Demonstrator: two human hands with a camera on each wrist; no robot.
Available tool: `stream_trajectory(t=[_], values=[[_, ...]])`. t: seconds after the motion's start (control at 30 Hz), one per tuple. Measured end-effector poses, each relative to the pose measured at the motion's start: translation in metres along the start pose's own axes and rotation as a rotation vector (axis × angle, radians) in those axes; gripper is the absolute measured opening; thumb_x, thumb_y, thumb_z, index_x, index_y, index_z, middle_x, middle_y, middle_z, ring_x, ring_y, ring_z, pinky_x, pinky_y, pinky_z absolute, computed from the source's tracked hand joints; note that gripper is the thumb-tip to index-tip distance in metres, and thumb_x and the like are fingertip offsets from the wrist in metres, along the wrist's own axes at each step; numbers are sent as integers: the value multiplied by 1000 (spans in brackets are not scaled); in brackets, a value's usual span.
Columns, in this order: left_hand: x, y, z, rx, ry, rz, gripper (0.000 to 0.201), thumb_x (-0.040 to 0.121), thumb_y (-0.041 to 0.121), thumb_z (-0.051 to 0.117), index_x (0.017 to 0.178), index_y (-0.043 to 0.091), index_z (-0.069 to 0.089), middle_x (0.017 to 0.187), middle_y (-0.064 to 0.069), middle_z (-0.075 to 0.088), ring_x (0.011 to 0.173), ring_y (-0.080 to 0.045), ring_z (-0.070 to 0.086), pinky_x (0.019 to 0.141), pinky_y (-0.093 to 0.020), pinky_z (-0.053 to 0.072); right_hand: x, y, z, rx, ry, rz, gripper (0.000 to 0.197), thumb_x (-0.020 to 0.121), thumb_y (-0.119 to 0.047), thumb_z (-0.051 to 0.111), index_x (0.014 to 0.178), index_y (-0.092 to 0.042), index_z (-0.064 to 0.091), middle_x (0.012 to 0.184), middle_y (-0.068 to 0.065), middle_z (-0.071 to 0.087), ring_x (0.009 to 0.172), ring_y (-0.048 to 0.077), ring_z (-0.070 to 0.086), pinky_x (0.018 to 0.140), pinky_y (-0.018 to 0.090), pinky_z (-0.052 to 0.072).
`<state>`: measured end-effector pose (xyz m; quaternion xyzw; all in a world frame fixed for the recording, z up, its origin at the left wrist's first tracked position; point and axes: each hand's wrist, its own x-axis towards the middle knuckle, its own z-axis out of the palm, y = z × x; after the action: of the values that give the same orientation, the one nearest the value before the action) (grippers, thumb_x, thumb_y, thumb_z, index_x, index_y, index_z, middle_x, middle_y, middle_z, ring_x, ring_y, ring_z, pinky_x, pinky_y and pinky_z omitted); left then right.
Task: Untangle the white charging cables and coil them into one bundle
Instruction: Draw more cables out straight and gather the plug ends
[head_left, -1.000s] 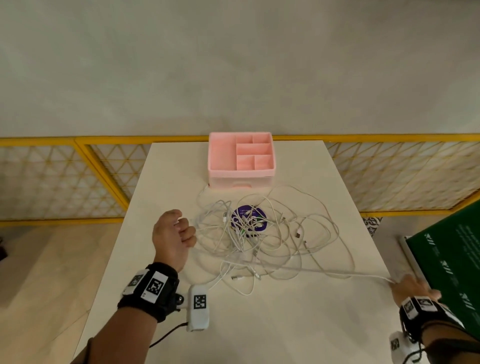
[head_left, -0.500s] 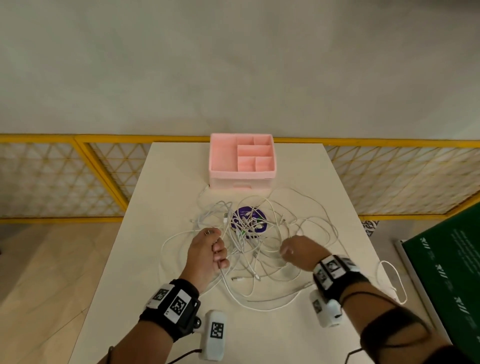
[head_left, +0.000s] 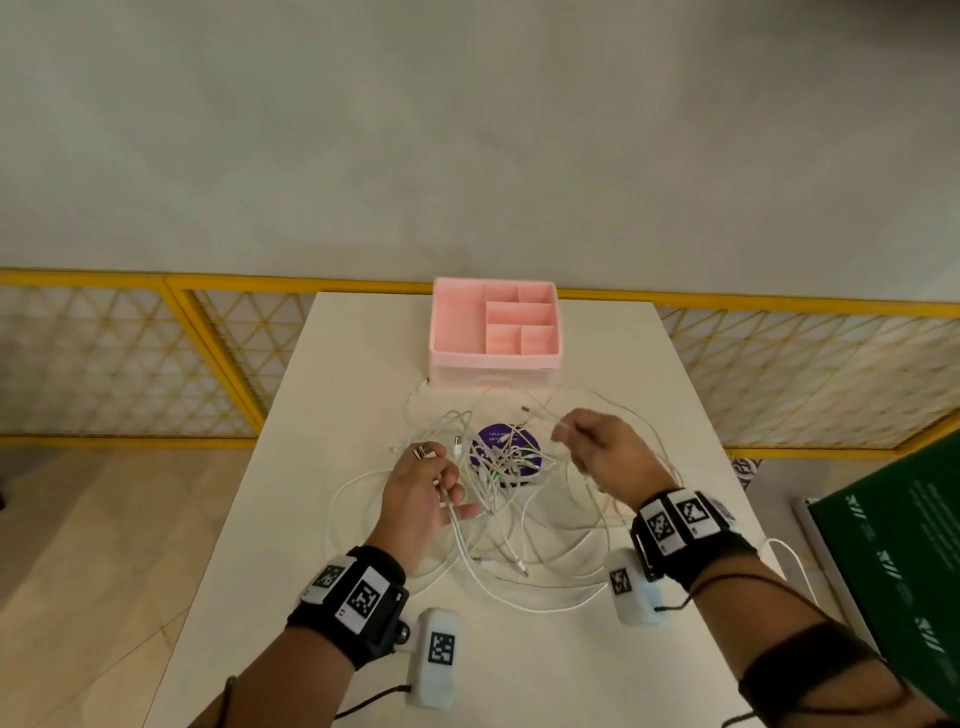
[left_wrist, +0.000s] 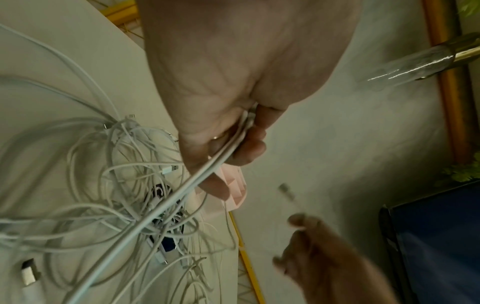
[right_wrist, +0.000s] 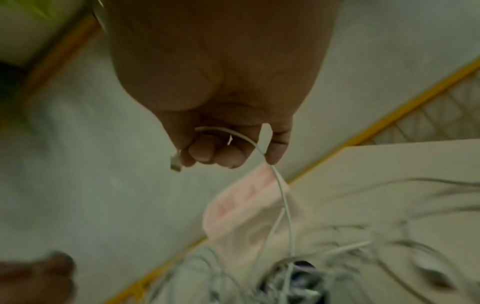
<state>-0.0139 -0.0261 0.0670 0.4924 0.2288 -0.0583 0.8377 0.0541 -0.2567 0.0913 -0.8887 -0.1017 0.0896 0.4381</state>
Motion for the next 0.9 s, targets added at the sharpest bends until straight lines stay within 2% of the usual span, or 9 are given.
stream_trajectory(t=[0.1,0.2,0.33,0.43,0.57,0.67,0.73,0.8,0.9], values=[[0,-1,12,-26,-8,15,19,98,1,42,94,17,52,63,-1,43,47,-13,38,56,-31,44,3,-38,-4,169,102,-90,23,103,-22,47,89,-13,63,58,1,51,52,11,47,55,20,40],[0,0,22,-29,-12,43,16,101,4,43,96,16,53,64,-1,39,49,-12,34,51,-27,30,-1,-53,21,57,33,-179,28,103,-35,40,86,-22,58,59,-10,56,56,10,52,63,29,46],[4,-2,21,77,-11,139,17,104,19,48,90,12,52,65,-2,47,56,-12,42,53,-29,36,-11,-56,69,-207,-82,-313,29,104,-37,35,89,-22,55,76,-4,69,71,17,66,79,38,52],[7,1,15,34,-9,177,19,105,19,44,93,8,54,68,-5,48,62,-15,45,59,-31,38,-15,-53,89,-268,-100,-351,36,104,-42,31,94,-20,58,81,1,71,74,23,68,79,42,53],[8,6,9,-39,-27,128,26,104,25,45,93,9,63,69,-1,53,62,-13,47,62,-30,37,-17,-50,95,-361,-144,-358,37,105,-42,31,100,-19,59,80,4,69,75,27,66,77,42,52],[8,3,8,38,43,173,20,104,16,49,91,10,62,69,0,54,64,-13,48,60,-27,38,-15,-48,96,-374,-185,-348,38,105,-43,32,99,-18,59,82,4,69,74,25,64,73,39,51],[7,5,8,-33,61,193,22,105,14,44,88,11,58,68,-1,53,62,-13,48,58,-27,36,-14,-40,96,-337,-236,-336,39,104,-43,33,95,-16,61,81,3,68,71,20,62,70,36,51],[7,12,4,-157,71,209,24,106,15,41,85,13,52,61,1,47,57,-15,45,57,-28,36,-12,-18,94,-304,-259,-279,36,103,-36,39,89,-13,63,83,2,65,73,17,60,70,35,50],[10,28,-8,-244,88,224,27,107,21,41,81,17,48,54,6,34,46,-11,32,50,-26,37,-6,32,81,-360,-144,-118,29,101,-27,46,84,-14,65,88,3,58,82,20,54,76,38,47]])
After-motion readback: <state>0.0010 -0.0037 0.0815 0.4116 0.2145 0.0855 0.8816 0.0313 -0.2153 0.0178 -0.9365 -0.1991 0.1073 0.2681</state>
